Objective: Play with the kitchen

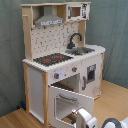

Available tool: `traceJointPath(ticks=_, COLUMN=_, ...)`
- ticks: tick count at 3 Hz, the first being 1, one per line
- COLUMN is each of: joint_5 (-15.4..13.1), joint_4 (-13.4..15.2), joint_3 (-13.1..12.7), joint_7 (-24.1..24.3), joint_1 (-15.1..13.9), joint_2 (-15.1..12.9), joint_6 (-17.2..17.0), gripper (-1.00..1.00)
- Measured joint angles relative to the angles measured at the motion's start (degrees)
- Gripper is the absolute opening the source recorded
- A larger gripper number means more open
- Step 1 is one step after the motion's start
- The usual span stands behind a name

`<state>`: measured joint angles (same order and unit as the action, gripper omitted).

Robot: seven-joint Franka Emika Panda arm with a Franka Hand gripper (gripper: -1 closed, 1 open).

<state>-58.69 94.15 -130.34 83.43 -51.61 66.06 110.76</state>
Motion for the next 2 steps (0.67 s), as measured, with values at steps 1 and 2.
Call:
traceJointPath(ticks=1, joint_5=-0.01, joint_4=3.86, joint_3=0.00, joint_7=4.55, joint_1=0.31, joint_2=-1.68, joint_6=0.02, gripper=1.00)
traceJointPath(ticks=2, joint_5=0.03, joint_4=7.21, joint_3=-0.09, joint_7=9.06, joint_1=0.61, joint_2=-3.02, joint_6=0.07, gripper=1.00)
